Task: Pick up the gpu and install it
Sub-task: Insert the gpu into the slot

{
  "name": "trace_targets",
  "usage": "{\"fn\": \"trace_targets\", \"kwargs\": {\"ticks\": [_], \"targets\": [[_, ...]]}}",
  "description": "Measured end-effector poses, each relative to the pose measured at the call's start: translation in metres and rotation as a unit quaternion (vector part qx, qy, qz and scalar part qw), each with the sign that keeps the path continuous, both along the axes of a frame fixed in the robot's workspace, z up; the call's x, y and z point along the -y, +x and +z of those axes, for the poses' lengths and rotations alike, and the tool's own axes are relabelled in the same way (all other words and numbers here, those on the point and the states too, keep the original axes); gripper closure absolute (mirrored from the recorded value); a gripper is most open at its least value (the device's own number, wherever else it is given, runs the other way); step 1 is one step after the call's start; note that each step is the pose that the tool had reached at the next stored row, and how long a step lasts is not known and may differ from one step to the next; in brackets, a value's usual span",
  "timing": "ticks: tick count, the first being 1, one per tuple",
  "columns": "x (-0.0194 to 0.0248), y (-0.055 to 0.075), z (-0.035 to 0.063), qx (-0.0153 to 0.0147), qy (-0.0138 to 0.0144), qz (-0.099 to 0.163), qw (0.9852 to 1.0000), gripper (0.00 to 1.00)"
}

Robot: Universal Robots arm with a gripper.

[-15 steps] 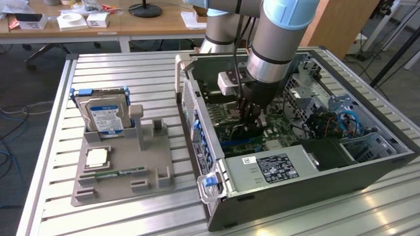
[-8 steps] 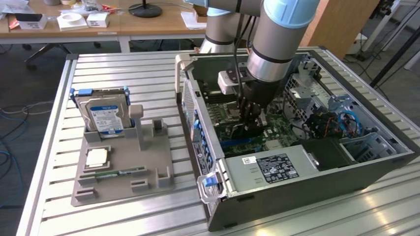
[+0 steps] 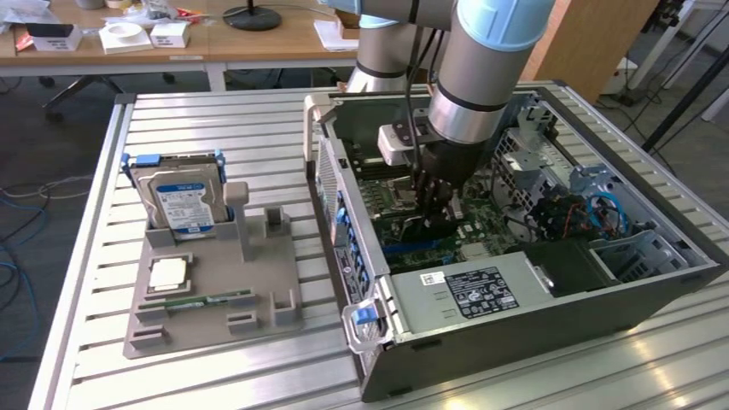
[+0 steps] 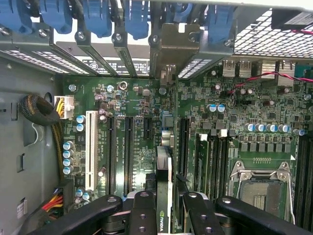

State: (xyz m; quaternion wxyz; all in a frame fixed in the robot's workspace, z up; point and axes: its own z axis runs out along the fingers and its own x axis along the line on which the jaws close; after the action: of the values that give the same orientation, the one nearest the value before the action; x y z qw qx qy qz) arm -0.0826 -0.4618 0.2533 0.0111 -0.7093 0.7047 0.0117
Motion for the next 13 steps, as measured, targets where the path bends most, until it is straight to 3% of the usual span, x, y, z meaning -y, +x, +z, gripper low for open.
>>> {"fn": "trace_targets", "kwargs": {"ticks": [13], "targets": [[0.0005,-0.0001,-0.001,0.0001,0.0002,0.0,1.0,0.74]]}}
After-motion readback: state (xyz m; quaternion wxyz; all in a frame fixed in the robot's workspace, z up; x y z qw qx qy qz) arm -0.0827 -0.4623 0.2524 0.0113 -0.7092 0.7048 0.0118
